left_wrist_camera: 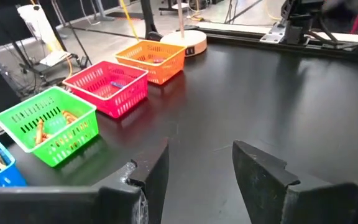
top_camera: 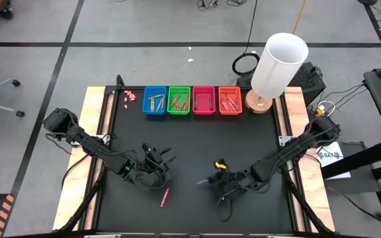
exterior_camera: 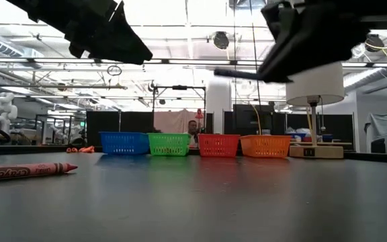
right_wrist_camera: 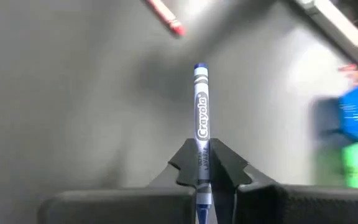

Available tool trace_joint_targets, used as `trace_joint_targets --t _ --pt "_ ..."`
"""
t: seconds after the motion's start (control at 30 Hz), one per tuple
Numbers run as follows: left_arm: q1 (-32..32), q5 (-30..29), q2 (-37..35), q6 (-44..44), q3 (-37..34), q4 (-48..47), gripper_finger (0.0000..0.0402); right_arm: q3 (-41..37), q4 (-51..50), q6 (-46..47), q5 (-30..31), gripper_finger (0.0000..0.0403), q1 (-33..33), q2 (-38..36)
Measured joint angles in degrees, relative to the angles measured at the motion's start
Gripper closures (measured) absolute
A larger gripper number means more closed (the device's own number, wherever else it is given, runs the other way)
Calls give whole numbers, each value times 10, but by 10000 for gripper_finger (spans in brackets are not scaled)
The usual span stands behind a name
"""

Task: Sort crayons
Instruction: Put the blue crayon into the red bin

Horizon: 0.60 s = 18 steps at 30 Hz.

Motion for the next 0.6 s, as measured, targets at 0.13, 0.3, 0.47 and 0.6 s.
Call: trace_joint_targets --t 0.13,0.3,0.47,0.6 --pt "0 16 0 19 0 3 226 0 -9 -28 63 399 0 -22" --pt "0 26 0 77 0 43 226 0 -26 -40 118 399 0 -50" --pt "0 78 2 130 0 74 226 1 -26 -25 124 399 -2 -60" --pt "0 106 17 148 0 88 226 1 -27 31 124 399 -5 -60"
